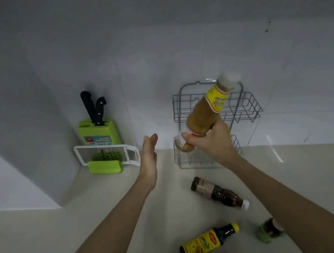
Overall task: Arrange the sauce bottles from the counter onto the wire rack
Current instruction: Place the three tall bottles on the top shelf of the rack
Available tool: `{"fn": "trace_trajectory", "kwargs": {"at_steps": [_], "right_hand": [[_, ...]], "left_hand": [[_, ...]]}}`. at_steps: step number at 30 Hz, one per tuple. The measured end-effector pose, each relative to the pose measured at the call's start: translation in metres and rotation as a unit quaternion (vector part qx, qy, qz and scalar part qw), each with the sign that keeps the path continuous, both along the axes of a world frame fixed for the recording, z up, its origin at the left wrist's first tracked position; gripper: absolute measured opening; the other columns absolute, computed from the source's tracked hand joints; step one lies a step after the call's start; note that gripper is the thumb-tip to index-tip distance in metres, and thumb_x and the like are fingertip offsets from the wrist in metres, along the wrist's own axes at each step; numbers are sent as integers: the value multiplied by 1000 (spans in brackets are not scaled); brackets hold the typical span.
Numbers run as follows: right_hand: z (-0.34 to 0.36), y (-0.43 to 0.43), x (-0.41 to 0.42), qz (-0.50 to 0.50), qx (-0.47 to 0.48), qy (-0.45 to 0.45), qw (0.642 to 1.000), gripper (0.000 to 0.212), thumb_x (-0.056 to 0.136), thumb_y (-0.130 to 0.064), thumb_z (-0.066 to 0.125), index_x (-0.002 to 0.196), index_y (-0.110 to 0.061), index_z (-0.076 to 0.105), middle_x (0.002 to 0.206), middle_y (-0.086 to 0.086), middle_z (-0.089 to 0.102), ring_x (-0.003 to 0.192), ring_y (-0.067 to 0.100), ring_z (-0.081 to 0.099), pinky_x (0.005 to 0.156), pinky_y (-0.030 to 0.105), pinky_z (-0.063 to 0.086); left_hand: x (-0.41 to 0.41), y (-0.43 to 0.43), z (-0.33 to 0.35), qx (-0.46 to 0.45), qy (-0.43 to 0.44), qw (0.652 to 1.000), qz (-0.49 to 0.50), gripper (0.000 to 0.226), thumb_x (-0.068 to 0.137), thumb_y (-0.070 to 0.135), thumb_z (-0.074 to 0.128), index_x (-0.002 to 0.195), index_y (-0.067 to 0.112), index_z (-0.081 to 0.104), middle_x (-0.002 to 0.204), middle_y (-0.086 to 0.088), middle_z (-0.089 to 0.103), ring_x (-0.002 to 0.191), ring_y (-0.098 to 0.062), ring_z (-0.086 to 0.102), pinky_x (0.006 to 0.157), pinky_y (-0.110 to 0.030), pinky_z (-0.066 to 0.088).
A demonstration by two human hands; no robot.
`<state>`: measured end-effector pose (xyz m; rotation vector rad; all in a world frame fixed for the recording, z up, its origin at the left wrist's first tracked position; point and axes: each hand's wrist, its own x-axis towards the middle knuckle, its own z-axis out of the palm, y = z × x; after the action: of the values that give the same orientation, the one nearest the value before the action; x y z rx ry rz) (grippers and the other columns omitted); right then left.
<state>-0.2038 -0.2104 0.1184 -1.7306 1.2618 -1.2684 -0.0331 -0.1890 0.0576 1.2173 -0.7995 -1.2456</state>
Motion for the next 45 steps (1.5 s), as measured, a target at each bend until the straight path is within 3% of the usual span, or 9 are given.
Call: {"fn": "trace_trajectory", "kwargs": {"at_steps": [4, 8, 11, 14, 17, 36, 42, 45], "right_hand": [[35, -37, 2, -62, -85, -55, 993, 57, 62, -36, 86, 104, -7, 61, 91, -1, 69, 85, 4, 66, 74, 9, 49], [40, -70, 7, -74, -75, -43, 993, 63, 62, -29, 89, 111, -9, 55, 96, -1, 67, 85, -1, 62, 70, 2, 44], [33, -87, 11, -69, -59, -1, 996, 65, 61, -29, 88, 112, -15, 52, 93, -11, 63, 81, -4, 59, 66, 2, 41], [24, -96, 14, -64, -46, 28, 996, 67, 62, -27, 88, 117, -15, 50, 98, -7, 63, 85, 10, 61, 71, 9, 44], [17, -103, 16, -50, -35, 57, 997, 71, 61, -30, 88, 119, -15, 49, 108, 0, 67, 91, 13, 60, 79, 22, 47], [14, -115, 26, -35, -23, 165, 985, 93, 56, -56, 84, 125, -12, 41, 116, 9, 63, 103, 29, 63, 88, 41, 54], [14, -109, 27, -21, 22, 145, 989, 81, 69, -57, 75, 123, -12, 36, 120, 11, 60, 106, 28, 61, 89, 40, 53], [12, -90, 19, -75, -33, 122, 989, 67, 83, -60, 57, 127, -12, 39, 122, 9, 55, 111, 23, 55, 92, 38, 49]], "left_hand": [[-13, -38, 33, -13, -18, 999, -46, 63, 100, 53, 11, 150, 19, 28, 159, 3, 25, 148, -12, 17, 120, -32, 7], [-24, -56, 47, 14, -25, 996, -87, 69, 96, 60, 8, 152, 22, 22, 161, 4, 20, 149, -14, 13, 123, -40, 0], [-30, -59, 45, 20, -18, 994, -103, 71, 96, 61, 6, 152, 21, 21, 161, 3, 19, 149, -14, 12, 122, -42, 0], [-34, -59, 44, 23, -11, 994, -110, 70, 96, 60, 5, 153, 21, 18, 162, 3, 16, 150, -15, 10, 122, -42, 1], [-34, -59, 45, 26, -11, 993, -117, 70, 96, 60, 5, 153, 21, 16, 162, 2, 14, 150, -14, 9, 122, -40, 1], [-31, -61, 40, 28, -24, 990, -139, 70, 95, 60, 2, 153, 22, 13, 162, 1, 14, 150, -15, 11, 121, -37, 5], [-27, -58, 41, 20, -34, 988, -151, 69, 96, 59, -1, 153, 24, 13, 162, 2, 13, 150, -15, 9, 121, -39, 3], [-24, -54, 35, 22, -50, 991, -125, 68, 96, 58, 2, 153, 22, 17, 162, 2, 17, 149, -14, 13, 122, -38, 4]]}}
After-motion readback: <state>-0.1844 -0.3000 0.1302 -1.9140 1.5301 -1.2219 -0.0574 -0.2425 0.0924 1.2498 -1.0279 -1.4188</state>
